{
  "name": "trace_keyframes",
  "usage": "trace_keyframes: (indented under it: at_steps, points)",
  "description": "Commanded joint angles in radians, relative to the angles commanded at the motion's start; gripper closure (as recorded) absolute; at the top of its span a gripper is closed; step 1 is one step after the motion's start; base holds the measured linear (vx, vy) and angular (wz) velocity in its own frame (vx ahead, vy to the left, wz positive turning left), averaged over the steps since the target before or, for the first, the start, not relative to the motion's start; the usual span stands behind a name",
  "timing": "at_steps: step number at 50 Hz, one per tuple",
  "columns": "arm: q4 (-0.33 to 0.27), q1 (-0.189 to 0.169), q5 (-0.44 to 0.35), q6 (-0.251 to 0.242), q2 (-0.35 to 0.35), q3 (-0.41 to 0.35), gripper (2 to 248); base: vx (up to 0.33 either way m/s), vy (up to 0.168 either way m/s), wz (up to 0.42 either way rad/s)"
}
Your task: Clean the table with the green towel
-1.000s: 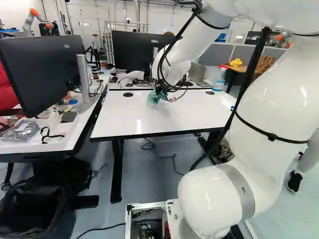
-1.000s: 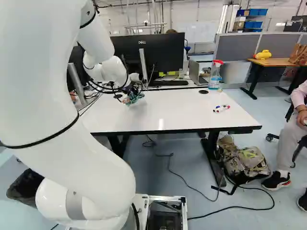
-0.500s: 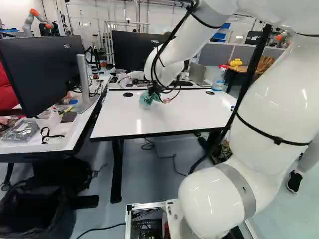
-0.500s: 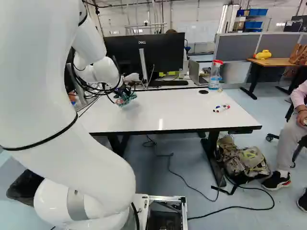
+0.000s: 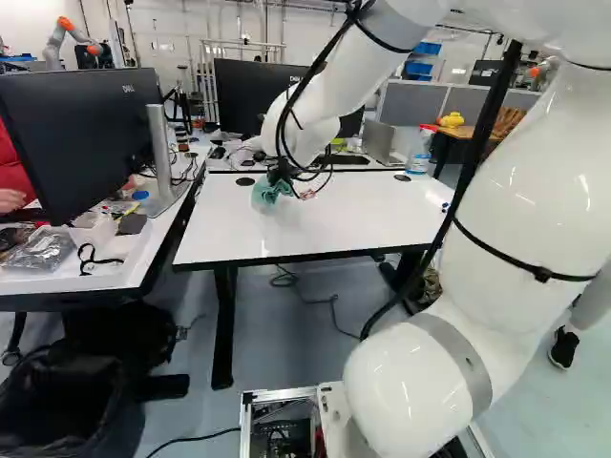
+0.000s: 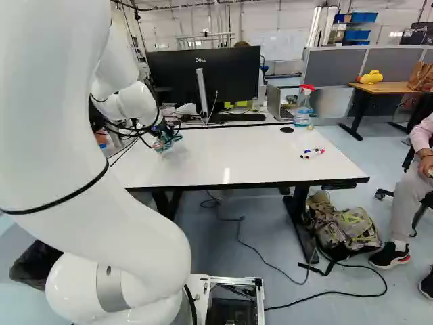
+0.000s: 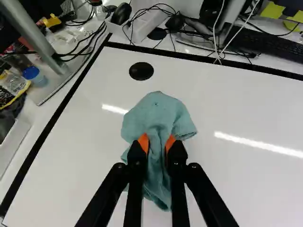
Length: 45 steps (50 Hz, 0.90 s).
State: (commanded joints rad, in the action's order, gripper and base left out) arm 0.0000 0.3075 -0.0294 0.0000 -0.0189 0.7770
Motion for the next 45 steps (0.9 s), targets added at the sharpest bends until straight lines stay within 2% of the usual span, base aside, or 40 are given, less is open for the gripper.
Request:
trace_keyframes:
  at_steps: [45]
  points:
    - [0.000,0.167,0.000,0.000,0.018,-0.018,192,0.000,0.000,0.000]
